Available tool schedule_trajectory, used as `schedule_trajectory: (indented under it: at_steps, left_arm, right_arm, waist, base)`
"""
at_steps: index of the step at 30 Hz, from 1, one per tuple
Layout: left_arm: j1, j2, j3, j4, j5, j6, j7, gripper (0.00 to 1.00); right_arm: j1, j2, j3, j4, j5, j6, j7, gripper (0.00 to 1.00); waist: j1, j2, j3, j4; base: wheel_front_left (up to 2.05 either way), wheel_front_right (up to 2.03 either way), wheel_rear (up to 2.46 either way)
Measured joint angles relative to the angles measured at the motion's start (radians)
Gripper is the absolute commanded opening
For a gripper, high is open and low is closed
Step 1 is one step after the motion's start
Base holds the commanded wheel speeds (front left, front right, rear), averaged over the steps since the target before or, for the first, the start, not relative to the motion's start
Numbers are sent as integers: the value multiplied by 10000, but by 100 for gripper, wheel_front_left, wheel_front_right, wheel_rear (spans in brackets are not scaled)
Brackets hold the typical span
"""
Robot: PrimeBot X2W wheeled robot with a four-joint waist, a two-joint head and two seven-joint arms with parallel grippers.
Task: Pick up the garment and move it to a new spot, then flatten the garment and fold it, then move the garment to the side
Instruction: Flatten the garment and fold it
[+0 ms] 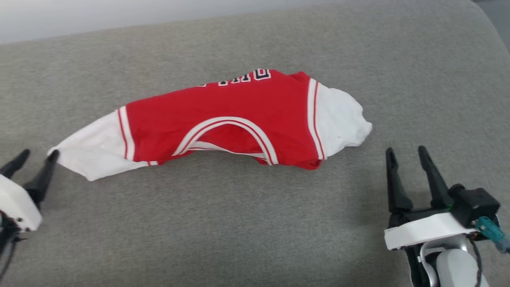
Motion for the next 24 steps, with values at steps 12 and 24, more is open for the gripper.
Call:
schedule_trajectory:
  at_steps: [12, 24]
  left_arm:
    - [3577, -2955, 5473, -2268, 4635, 1174, -157, 100]
    - [6164, -6128, 9171, -4972, 8995, 836, -159, 100]
  right_arm:
    - [-1004, -918, -23, 842, -1478, 0, 2023, 100]
    - [-1799, -3009, -384, 263, 234, 0, 7814, 100]
  waist:
    - [0, 0, -266, 1206]
    - [0, 0, -349, 2464]
  base:
    - [0, 0, 0]
    - [0, 0, 0]
